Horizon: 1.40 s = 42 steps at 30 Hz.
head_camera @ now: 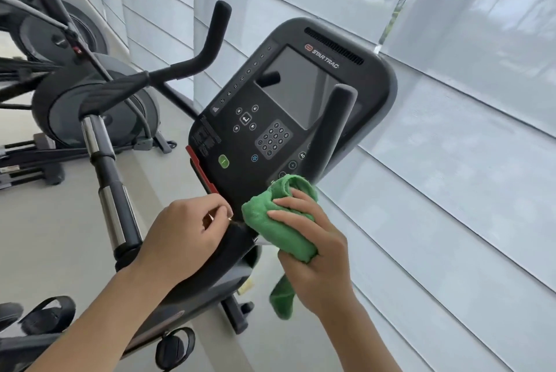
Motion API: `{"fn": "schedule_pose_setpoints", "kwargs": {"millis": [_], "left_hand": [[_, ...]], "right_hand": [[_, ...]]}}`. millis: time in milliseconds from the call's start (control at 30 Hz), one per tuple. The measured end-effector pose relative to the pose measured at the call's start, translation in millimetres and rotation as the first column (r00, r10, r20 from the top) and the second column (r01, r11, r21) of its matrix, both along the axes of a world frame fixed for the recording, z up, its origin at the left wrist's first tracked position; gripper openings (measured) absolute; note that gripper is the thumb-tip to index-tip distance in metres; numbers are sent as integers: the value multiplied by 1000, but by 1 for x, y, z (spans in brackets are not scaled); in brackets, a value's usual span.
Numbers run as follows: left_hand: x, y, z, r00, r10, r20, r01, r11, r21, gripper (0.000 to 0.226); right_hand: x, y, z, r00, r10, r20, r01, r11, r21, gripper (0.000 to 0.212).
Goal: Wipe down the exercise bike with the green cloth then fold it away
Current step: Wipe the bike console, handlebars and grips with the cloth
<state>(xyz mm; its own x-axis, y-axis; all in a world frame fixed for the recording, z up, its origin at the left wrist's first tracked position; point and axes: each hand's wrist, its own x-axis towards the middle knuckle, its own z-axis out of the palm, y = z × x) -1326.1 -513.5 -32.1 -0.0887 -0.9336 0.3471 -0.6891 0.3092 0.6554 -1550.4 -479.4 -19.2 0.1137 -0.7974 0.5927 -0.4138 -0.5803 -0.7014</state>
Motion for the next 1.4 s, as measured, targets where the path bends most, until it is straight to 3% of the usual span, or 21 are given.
{"fn": "schedule_pose_setpoints", "kwargs": {"millis": [100, 233, 367, 433, 567, 633, 867, 1100, 1300, 1400], "left_hand": [[-10, -4, 15, 998, -42, -54, 44, 999, 31, 14], [-42, -16, 33, 989, -119, -90, 115, 992, -51, 21], [-62, -15, 26, 988, -141, -62, 135, 987, -90, 25], [-60, -18, 24, 986, -100, -135, 82, 988, -133, 18], [-58, -20, 24, 976, -79, -202, 48, 988, -149, 11], [-61, -19, 24, 978, -79, -195, 51, 988, -143, 10], [-61, -17, 25, 982, -47, -181, 23, 991, -132, 12], [-64, -16, 30, 991, -24, -128, 6, 990, -139, 12], [-62, -16, 25, 991, 6, -131, -14, 998, -65, 11], [-61, -16, 23, 991, 14, -135, -19, 999, -32, 12]], "right_hand": [[-30, -14, 43, 978, -180, 109, 193, 974, -119, 57], [-51, -49, 106, 928, -316, 195, 357, 906, -228, 53], [-40, -90, 134, 951, -301, 70, 305, 951, -53, 62], [-24, -103, 133, 964, -256, 68, 253, 966, 48, 68], [-9, -112, 134, 865, -265, 426, 220, 964, 151, 38], [-9, -112, 132, 835, -257, 486, 220, 967, 131, 29], [5, -95, 89, 816, -375, 440, 368, 924, 106, 38], [14, -61, 7, 805, -460, 375, 385, 886, 259, 47], [1, -9, -31, 927, -359, 106, 322, 908, 267, 49], [-16, 4, -19, 920, -386, 68, 368, 911, 186, 59]]}}
